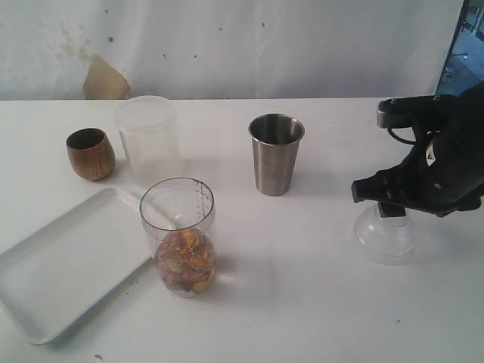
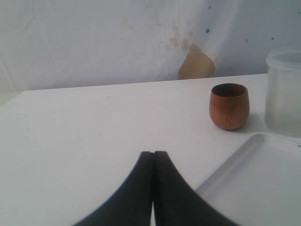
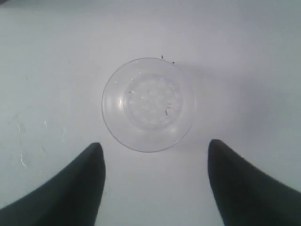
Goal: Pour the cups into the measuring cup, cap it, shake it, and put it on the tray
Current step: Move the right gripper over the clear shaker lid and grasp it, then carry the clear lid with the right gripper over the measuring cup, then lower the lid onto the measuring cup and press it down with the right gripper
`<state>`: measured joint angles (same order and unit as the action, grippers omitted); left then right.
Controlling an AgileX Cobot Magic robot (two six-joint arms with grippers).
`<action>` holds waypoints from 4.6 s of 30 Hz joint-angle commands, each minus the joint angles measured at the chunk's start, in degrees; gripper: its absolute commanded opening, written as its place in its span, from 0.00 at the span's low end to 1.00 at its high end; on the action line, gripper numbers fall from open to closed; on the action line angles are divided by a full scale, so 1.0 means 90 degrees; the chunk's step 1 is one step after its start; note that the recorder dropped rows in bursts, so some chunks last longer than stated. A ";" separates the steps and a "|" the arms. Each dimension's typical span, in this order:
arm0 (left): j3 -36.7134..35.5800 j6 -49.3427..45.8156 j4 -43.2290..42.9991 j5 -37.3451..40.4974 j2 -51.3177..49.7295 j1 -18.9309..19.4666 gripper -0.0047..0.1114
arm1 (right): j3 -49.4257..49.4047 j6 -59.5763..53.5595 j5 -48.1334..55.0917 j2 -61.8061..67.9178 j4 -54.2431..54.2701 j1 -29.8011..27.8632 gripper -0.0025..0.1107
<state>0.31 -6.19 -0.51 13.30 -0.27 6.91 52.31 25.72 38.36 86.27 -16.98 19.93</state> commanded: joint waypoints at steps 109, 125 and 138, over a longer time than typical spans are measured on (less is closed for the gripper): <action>-0.0034 -0.0008 -0.0016 -0.0048 0.0030 -0.0040 0.04 | 0.6105 -0.1282 0.3512 0.2130 0.1716 0.3539 0.02; -0.0034 -0.0008 -0.0016 -0.0048 0.0030 -0.0040 0.04 | 0.6095 -0.1282 0.3512 0.2080 0.1366 0.3563 0.02; -0.0034 -0.0008 -0.0016 -0.0048 0.0030 -0.0040 0.04 | 0.5741 -0.1367 0.3512 0.2080 0.1364 0.3609 0.02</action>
<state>0.31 -6.19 -0.51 13.30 -0.27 6.91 105.43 14.36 70.00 105.70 -3.91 51.99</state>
